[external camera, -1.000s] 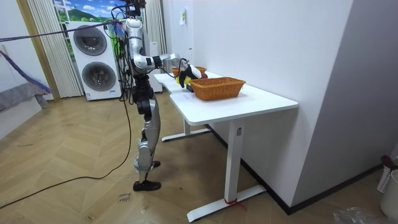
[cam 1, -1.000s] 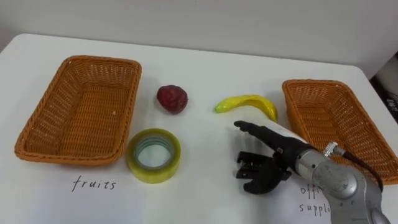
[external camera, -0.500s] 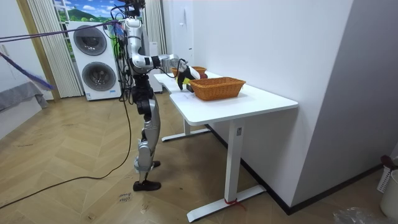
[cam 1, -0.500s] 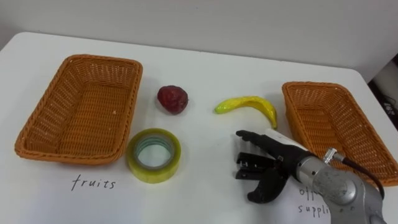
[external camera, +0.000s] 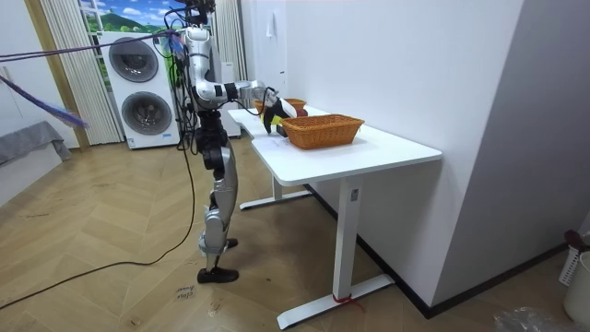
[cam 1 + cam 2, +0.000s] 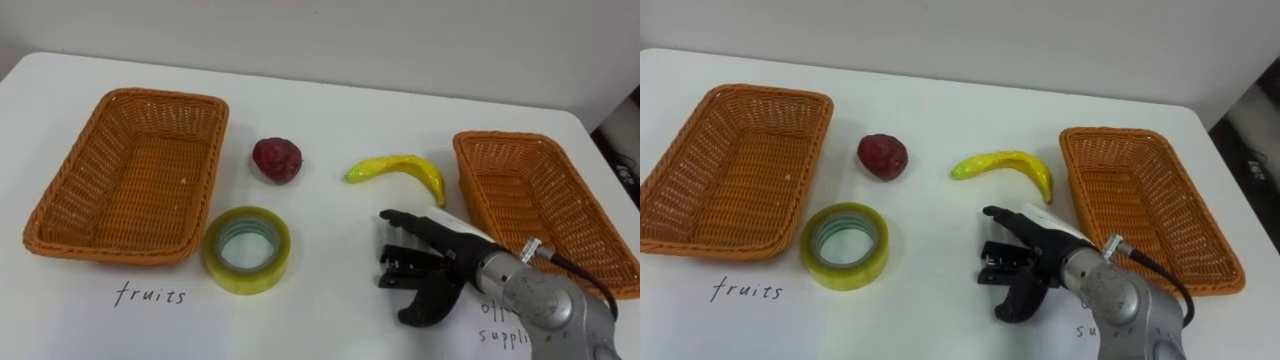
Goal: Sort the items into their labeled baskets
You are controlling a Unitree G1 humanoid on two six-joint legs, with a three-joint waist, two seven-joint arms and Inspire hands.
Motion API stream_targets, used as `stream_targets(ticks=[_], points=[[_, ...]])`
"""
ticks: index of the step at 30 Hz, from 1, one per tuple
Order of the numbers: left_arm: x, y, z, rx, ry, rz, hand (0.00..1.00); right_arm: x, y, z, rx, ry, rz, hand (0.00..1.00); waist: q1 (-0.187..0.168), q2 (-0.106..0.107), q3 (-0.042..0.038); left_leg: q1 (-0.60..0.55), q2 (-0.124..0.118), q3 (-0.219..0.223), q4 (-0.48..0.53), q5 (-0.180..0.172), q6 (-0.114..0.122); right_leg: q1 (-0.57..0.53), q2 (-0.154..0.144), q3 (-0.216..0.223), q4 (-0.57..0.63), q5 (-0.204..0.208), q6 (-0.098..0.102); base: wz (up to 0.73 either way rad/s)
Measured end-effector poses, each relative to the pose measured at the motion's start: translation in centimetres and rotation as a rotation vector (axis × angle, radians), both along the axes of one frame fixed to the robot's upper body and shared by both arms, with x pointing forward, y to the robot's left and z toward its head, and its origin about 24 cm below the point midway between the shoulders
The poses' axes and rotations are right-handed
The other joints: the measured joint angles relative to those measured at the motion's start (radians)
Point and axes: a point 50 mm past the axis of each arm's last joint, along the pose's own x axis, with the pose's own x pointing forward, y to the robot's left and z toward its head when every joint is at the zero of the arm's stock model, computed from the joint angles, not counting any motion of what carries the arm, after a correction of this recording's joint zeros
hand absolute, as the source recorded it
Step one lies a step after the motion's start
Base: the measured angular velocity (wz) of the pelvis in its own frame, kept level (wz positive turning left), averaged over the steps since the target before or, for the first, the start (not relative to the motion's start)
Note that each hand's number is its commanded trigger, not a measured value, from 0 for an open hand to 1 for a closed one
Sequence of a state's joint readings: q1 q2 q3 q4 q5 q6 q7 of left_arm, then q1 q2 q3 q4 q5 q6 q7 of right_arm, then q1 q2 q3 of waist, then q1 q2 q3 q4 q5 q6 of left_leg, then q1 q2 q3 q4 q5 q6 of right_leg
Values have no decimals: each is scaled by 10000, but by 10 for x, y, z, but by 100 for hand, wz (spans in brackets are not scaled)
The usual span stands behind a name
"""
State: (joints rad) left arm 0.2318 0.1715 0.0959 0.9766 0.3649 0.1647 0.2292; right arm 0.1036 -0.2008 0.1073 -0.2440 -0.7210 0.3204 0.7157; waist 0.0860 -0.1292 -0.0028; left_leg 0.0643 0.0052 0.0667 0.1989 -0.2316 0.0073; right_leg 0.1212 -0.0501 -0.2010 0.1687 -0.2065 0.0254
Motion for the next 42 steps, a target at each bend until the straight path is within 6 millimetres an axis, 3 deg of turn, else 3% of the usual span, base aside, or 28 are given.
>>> stream_targets(ticks=[25, 27, 28, 42], points=[[-9, 1, 0, 47, 243, 85, 0, 0, 2, 0, -610, 20, 97, 0, 10, -6, -2, 2, -3, -61, 21, 0, 0, 4, 0, 53, 9, 4, 1, 0], [-9, 1, 0, 57, 239, 86, 0, 0, 2, 0, -616, 21, 101, 58, 10, -5, -2, 2, -3, -61, 20, 0, 0, 4, 0, 52, 9, 4, 1, 0], [-9, 1, 0, 57, 240, 86, 0, 0, 2, 0, -619, 20, 101, 100, 10, -5, -2, 2, -3, -60, 19, 0, 0, 4, 0, 52, 9, 4, 1, 0], [-4, 1, 0, 101, 114, 54, 0, 7, -1, 6, -1430, -790, -214, 100, 7, -2, 0, 4, -9, -54, 9, 0, 0, 25, -3, 48, -3, 4, 1, 0]])
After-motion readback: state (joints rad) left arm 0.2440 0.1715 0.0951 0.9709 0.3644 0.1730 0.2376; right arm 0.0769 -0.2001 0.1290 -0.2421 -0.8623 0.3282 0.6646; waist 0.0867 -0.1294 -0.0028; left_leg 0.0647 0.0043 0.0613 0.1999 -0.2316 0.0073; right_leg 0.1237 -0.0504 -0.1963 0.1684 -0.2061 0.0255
